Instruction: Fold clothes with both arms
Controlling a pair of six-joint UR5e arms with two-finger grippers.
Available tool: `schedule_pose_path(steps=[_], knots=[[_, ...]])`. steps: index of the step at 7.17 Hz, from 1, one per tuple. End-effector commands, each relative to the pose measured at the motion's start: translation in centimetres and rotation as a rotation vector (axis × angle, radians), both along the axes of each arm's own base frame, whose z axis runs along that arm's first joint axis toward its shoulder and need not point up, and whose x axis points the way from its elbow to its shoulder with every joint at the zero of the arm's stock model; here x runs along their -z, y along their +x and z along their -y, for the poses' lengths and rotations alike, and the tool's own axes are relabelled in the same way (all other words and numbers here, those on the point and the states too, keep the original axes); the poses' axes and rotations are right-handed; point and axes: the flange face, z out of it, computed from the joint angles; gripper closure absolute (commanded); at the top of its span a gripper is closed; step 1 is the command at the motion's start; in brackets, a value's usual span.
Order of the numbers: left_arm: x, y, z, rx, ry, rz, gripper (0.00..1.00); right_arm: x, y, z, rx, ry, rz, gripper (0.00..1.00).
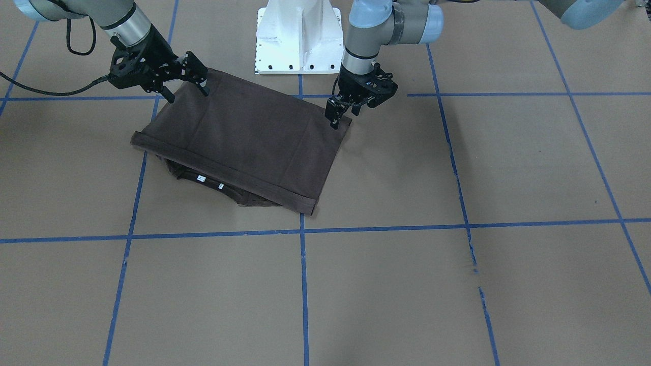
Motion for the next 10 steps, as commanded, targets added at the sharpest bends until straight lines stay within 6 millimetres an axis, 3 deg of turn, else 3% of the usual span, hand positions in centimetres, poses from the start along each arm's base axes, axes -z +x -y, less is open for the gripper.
schedule_pose_path(steps=[1, 3, 5, 6, 8, 9, 10], knots=[[-0.79, 0.84, -1.16, -0.020, -0.006, 0.016, 0.21, 0.29, 0.19, 0.25, -0.004, 0.002, 0.007, 0.00], [-1.04, 1.09, -1.50, -0.025, -0.009, 0.022, 0.22, 0.27, 0.29, 0.36, -0.007, 0.001, 0.006, 0.00], [-1.11, 1.16, -1.52, -0.021, -0.007, 0.024, 0.37, 0.30, 0.34, 0.39, -0.008, 0.001, 0.007, 0.00], [-1.30, 1.12, -1.53, -0.021, -0.007, 0.027, 0.51, 0.42, 0.35, 0.39, -0.008, 0.002, 0.009, 0.00], [-1.21, 1.08, -1.54, -0.022, -0.005, 0.025, 0.93, 0.49, 0.38, 0.35, -0.006, 0.002, 0.010, 0.00], [-0.88, 0.94, -1.57, -0.024, -0.001, 0.019, 1.00, 0.44, 0.45, 0.49, -0.011, 0.003, 0.010, 0.00], [-0.46, 0.81, -1.53, -0.029, 0.001, 0.032, 1.00, 0.51, 0.53, 0.51, -0.011, 0.003, 0.012, 0.00]])
